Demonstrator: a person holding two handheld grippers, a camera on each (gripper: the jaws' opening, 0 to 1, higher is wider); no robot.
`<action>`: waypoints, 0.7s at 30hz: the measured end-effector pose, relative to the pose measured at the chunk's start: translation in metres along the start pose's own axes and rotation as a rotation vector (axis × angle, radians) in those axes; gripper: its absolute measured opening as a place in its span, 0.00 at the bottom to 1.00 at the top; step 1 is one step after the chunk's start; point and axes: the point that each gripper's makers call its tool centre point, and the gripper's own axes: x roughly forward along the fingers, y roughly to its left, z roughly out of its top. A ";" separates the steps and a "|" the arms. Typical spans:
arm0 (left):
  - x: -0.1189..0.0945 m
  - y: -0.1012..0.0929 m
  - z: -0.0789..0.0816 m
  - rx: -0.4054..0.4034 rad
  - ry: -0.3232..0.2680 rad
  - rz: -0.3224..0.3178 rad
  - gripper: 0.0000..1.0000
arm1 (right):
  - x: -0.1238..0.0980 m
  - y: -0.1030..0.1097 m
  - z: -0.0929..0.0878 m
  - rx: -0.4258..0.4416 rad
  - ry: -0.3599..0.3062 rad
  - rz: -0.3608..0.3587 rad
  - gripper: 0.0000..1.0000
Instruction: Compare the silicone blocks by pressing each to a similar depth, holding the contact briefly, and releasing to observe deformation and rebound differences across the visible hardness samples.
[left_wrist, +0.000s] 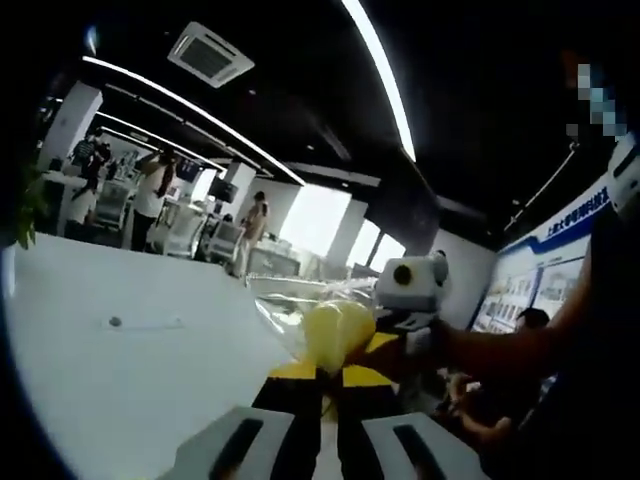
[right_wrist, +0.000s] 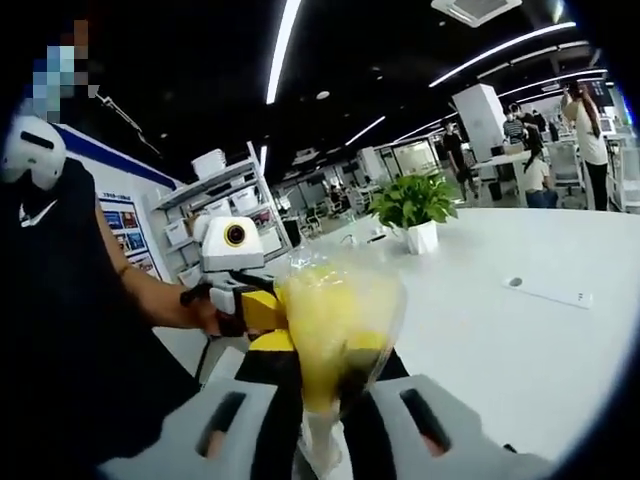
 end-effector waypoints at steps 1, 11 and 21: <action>0.000 0.000 -0.001 0.012 0.005 0.005 0.01 | 0.000 0.001 0.000 -0.002 0.003 0.001 0.05; -0.004 0.000 0.002 0.028 0.002 0.016 0.02 | 0.000 0.005 0.002 -0.013 0.004 0.006 0.00; -0.008 0.002 0.001 0.053 -0.004 0.021 0.09 | 0.000 0.007 0.000 -0.007 0.013 0.026 0.00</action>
